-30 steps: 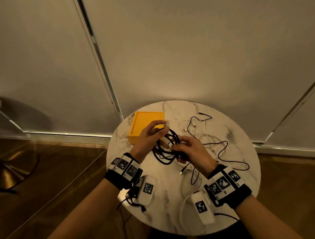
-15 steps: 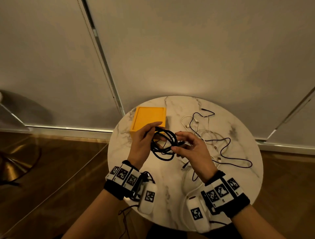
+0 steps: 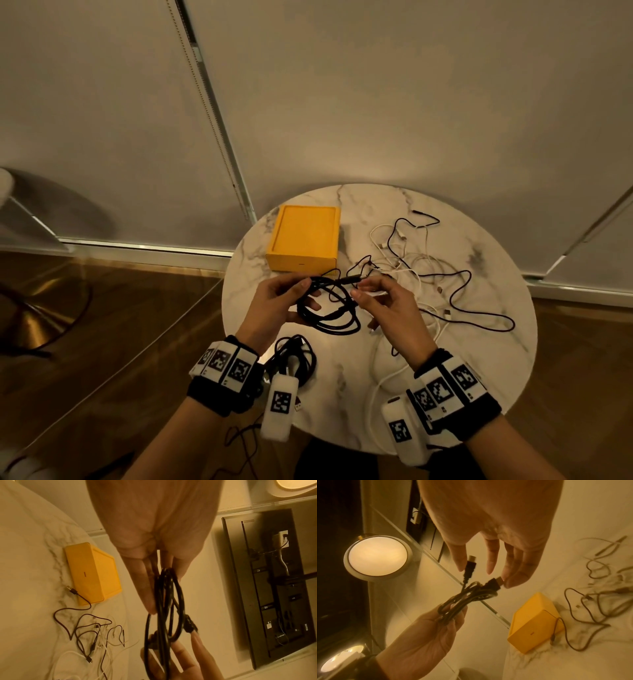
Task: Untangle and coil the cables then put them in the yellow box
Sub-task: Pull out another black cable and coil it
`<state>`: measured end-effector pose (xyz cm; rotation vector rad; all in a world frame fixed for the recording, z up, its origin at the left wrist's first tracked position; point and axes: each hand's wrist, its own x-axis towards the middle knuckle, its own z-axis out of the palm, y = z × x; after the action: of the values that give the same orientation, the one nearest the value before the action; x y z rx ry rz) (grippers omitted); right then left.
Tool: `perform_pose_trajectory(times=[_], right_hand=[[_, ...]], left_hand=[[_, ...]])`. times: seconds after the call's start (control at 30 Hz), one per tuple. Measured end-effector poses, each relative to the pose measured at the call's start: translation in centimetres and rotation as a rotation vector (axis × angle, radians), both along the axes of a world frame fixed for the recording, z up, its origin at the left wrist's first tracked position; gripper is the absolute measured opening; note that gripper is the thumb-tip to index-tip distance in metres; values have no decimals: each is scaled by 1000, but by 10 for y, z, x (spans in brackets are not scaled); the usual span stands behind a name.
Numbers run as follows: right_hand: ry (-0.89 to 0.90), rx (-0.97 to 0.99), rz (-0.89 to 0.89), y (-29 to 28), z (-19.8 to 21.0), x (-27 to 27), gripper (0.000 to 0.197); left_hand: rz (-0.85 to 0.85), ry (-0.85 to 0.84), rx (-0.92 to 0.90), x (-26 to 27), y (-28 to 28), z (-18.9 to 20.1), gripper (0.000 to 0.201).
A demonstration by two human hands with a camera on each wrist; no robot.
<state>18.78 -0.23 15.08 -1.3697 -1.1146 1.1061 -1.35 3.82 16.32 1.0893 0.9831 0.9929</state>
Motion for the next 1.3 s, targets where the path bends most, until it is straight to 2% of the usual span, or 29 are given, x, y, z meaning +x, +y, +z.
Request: perform_pose_trajectory(times=[0.13, 0.2, 0.27, 0.43, 0.53, 0.6, 0.77, 0.87, 1.0, 1.1, 1.17, 1.3], right_hand=[[101, -175, 152, -1, -6, -5, 25], [211, -262, 222, -4, -5, -10, 28], [237, -292, 243, -4, -8, -17, 29], [202, -303, 267, 6, -25, -39, 11], [251, -350, 222, 22, -31, -50, 9], [274, -386, 199, 36, -38, -57, 16], [233, -493, 205, 58, -67, -71, 26], [181, -537, 219, 52, -80, -73, 23], [54, -574, 238, 34, -101, -68, 19], [3, -599, 270, 20, -119, -67, 19], [-49, -564, 286, 13, -128, -68, 20], [-76, -529, 256, 5, -134, -64, 23]], left_hand=[[-70, 53, -16, -7, -1, -5, 21], [-72, 123, -10, -11, -1, -9, 20], [-49, 219, 14, -17, 0, -15, 18], [-14, 345, 17, -38, 3, -34, 17], [51, 319, -69, -54, 11, -49, 21], [117, 282, -139, -65, 18, -62, 23], [262, 160, -318, -79, 28, -100, 22], [249, 150, -360, -80, 23, -116, 22], [140, 294, -255, -78, 6, -135, 22], [99, 528, -107, -78, -4, -153, 23], [135, 656, -29, -78, -9, -160, 21], [185, 670, -21, -77, -14, -160, 23]])
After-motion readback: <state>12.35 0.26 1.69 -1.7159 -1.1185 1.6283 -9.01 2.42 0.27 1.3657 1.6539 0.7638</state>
